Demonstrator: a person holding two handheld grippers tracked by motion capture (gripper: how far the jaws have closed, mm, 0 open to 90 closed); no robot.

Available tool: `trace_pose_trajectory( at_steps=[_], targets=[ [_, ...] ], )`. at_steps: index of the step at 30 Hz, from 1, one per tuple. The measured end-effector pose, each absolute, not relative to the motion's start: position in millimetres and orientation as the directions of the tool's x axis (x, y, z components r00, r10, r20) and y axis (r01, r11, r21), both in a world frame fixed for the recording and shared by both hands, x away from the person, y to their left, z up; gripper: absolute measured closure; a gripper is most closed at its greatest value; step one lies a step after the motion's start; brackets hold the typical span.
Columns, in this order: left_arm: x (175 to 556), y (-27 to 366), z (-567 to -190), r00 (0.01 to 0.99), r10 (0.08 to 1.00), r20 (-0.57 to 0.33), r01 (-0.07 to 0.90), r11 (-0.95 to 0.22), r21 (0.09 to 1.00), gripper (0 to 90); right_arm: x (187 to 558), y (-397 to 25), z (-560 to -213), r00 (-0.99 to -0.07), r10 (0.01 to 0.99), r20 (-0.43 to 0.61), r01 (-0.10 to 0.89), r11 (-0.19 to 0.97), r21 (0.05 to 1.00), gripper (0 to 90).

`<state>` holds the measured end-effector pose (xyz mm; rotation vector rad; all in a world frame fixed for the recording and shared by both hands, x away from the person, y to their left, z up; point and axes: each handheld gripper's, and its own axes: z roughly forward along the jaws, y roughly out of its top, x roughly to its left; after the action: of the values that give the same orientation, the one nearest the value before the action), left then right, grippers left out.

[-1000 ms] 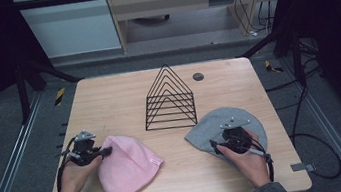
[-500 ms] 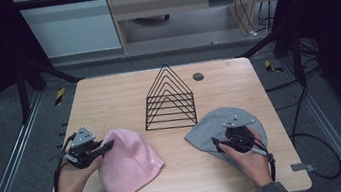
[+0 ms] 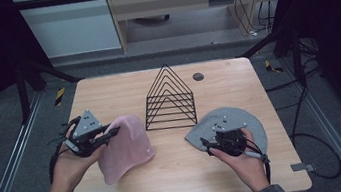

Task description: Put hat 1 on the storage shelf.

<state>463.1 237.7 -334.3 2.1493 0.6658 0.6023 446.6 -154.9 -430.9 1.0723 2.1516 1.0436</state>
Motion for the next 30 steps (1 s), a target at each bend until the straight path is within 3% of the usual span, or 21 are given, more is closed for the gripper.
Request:
trace_pose_trajectory(
  at_steps=[9, 11, 17, 30],
  targets=[
    [474.9, 240.9, -306.7, 0.749, 0.631, 0.202, 0.249, -0.55, 0.797, 78.9, 441.8, -136.4, -413.2, -0.622, 0.775, -0.111, 0.383, 0.425, 0.82, 30.0],
    [480.2, 242.8, -298.0, 0.749, 0.635, 0.188, 0.248, -0.532, 0.81, 78.9, 447.0, -128.2, -407.6, -0.662, 0.741, -0.115, 0.374, 0.459, 0.806, 24.4],
    [488.5, 242.1, -279.5, 0.744, 0.634, 0.212, 0.225, -0.536, 0.813, 78.8, 458.6, -110.5, -391.7, -0.743, 0.666, -0.065, 0.337, 0.457, 0.823, 19.0],
    [495.7, 237.7, -235.2, 0.758, 0.604, 0.246, 0.158, -0.536, 0.829, 78.8, 490.5, -60.2, -352.6, -0.799, 0.596, -0.085, 0.291, 0.506, 0.812, 37.6]
  ],
)
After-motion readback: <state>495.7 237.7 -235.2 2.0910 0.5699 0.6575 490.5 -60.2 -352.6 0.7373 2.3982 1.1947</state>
